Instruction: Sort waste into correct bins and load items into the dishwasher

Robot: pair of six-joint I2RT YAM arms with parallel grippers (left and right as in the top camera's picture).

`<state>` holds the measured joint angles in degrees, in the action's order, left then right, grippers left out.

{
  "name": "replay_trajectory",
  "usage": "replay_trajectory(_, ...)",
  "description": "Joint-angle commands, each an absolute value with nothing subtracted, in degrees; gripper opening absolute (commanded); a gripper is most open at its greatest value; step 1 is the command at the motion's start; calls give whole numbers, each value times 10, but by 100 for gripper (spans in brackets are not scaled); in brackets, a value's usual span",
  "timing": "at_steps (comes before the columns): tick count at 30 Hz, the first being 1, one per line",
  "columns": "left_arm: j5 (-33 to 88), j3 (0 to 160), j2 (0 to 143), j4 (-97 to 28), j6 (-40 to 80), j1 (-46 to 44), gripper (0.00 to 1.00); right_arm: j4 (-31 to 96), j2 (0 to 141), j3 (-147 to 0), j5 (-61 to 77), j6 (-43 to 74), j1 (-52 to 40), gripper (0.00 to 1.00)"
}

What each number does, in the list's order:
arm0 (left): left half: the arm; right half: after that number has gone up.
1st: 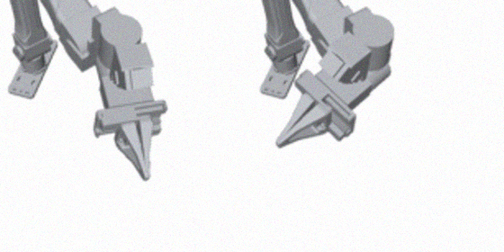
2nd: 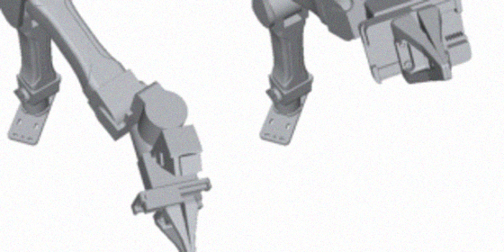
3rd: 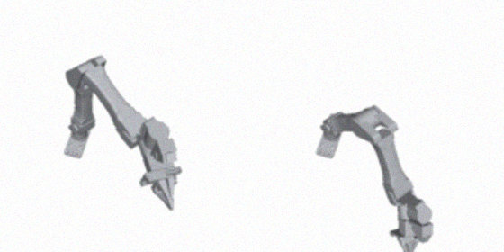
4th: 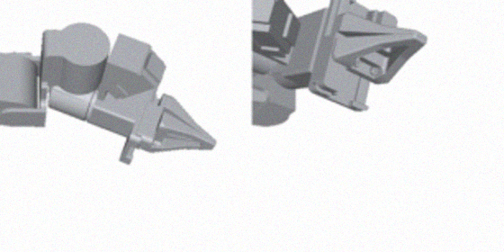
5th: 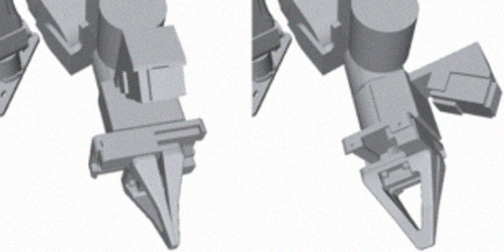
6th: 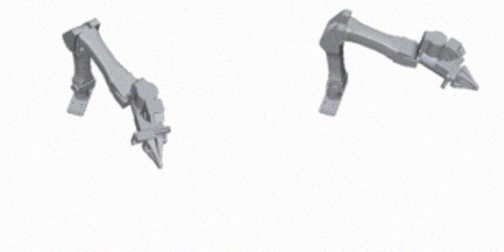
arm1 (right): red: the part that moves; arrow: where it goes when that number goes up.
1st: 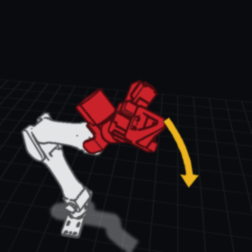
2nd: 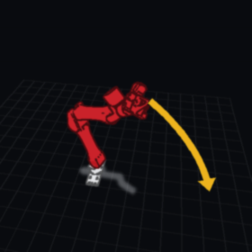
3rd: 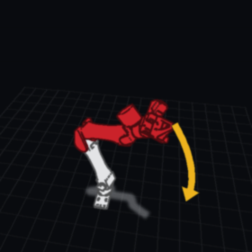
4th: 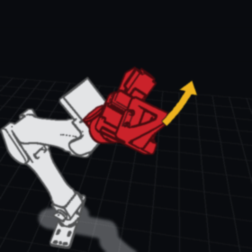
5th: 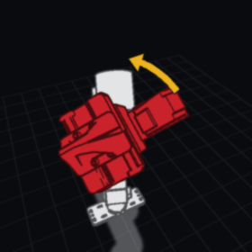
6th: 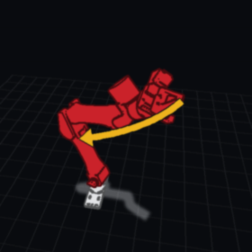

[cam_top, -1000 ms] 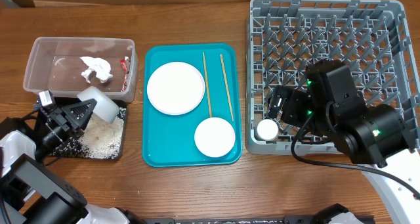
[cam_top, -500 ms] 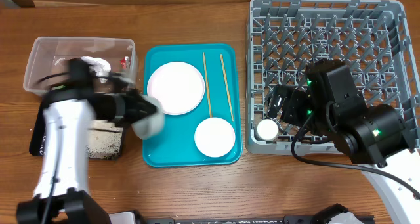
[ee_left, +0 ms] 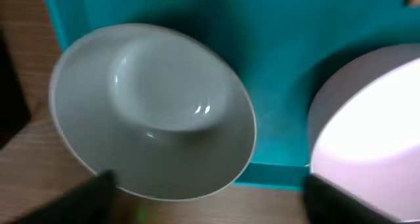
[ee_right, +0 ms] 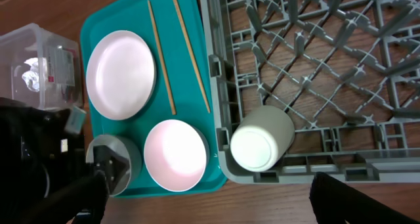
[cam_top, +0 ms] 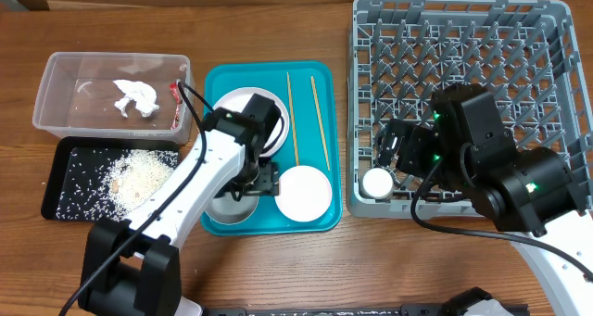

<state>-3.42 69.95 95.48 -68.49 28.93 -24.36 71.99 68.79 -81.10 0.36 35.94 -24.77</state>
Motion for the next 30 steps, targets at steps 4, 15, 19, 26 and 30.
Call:
replay_trajectory(4,-63,873,940,-764,257,-243,100,715,685,-818,-4,356,-248,100)
replay_trajectory(15,-99,1124,784,-943,240,-244,100,712,685,-818,-4,356,-247,100)
replay_trajectory(19,-70,1124,717,-943,240,-244,100,712,685,-818,-4,356,-248,100)
replay_trajectory(26,-122,1121,691,-946,232,-244,100,712,685,-818,-4,356,-248,100)
replay_trajectory(30,-202,1032,648,-777,158,-240,100,712,685,-818,-4,356,-248,100)
